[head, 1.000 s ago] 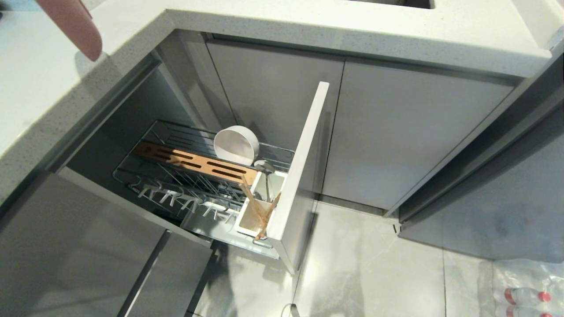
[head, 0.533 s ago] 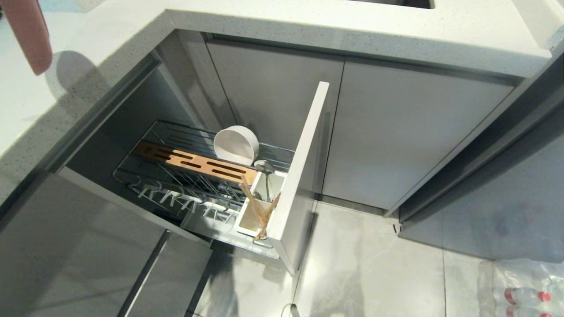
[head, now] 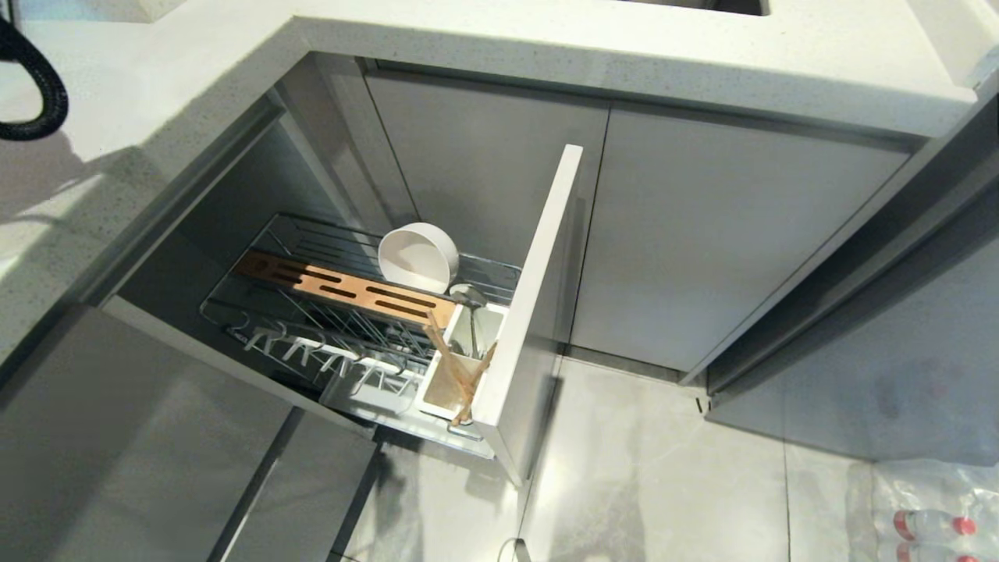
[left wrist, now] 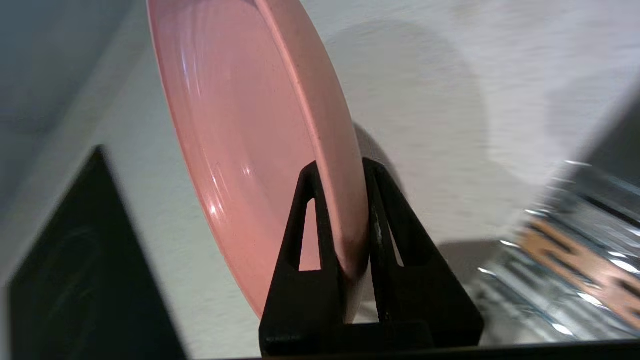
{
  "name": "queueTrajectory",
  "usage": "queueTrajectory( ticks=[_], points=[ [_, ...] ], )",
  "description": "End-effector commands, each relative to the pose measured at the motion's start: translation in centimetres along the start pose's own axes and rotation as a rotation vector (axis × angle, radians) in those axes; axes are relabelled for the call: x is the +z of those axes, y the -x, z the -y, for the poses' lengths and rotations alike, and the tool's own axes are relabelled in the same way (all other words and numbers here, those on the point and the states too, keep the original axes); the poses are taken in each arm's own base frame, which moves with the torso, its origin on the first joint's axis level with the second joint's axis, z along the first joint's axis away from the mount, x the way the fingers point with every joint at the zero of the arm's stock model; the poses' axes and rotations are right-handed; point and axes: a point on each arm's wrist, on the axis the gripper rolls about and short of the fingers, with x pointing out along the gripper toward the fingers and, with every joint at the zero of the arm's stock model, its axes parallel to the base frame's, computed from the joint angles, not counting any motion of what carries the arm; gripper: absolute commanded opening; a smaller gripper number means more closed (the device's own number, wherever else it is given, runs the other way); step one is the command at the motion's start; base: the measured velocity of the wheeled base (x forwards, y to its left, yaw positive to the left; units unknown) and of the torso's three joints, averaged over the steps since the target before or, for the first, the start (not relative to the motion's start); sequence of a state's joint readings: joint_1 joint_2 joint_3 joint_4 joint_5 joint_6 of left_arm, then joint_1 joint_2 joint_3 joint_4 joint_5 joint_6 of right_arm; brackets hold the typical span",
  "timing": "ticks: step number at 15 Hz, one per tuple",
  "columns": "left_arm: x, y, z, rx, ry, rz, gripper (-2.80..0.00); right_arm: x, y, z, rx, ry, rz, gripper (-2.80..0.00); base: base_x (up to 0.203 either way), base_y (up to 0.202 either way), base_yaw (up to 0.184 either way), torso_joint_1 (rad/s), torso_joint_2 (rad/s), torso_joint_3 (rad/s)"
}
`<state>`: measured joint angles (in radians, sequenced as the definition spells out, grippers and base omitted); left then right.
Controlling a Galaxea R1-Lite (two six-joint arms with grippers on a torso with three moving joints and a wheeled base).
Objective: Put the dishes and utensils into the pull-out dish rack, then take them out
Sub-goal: Take the plate out of the cupboard
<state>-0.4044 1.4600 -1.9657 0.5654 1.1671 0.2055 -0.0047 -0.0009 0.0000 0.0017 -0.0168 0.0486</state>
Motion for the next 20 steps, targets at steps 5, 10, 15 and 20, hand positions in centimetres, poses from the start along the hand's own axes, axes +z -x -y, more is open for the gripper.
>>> queueTrajectory(
  ticks=[5, 10, 15, 20],
  points=[
    [-1.4, -3.2, -1.6, 0.2, -0.108, -0.113, -2.8, 0.0, 0.0, 0.0, 0.0, 0.0, -0.002, -2.8, 0.0, 0.0, 0.0, 0.0, 0.0, 0.0],
    [-2.9, -5.4, -3.0, 0.276, -0.156, -0.21, -2.8, 0.0, 0.0, 0.0, 0.0, 0.0, -0.002, -2.8, 0.0, 0.0, 0.0, 0.0, 0.0, 0.0],
    [-5.6, -6.4, -2.4, 0.284, -0.292, -0.379, -2.8, 0.0, 0.0, 0.0, 0.0, 0.0, -0.002, -2.8, 0.0, 0.0, 0.0, 0.0, 0.0, 0.0],
    [-6.5, -6.8, -1.6, 0.175, -0.247, -0.436, -2.8, 0.0, 0.0, 0.0, 0.0, 0.0, -0.002, -2.8, 0.0, 0.0, 0.0, 0.0, 0.0, 0.0]
  ],
)
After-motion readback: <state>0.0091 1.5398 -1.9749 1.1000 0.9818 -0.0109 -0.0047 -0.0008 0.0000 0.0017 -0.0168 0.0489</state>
